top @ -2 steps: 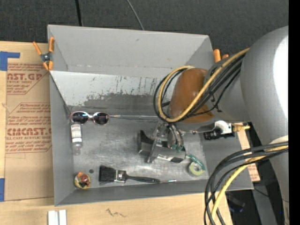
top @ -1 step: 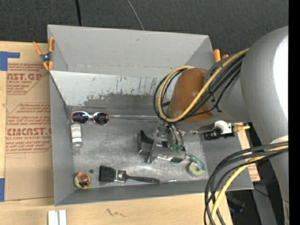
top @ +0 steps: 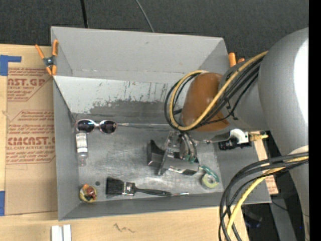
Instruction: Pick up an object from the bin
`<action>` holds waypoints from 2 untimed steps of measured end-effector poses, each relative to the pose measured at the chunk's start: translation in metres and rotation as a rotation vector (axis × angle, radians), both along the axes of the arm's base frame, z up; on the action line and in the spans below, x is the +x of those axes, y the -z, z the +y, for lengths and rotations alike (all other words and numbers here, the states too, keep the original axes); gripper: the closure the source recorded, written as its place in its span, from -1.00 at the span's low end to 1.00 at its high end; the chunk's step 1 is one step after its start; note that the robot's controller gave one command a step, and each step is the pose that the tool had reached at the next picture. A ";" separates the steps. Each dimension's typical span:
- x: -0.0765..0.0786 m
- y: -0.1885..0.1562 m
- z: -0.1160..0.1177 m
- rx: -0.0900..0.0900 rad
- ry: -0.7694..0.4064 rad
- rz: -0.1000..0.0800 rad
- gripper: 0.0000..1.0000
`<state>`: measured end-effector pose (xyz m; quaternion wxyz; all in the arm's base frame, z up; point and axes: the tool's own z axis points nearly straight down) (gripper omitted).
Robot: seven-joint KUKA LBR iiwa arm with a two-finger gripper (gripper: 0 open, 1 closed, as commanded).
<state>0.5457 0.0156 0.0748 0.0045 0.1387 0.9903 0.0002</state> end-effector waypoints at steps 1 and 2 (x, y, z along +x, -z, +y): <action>-0.002 -0.006 0.000 0.001 0.000 0.010 1.00; -0.002 -0.010 0.000 0.001 0.000 0.011 1.00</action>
Offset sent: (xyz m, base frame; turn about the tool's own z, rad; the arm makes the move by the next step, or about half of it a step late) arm -0.0002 0.0000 0.0181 0.0000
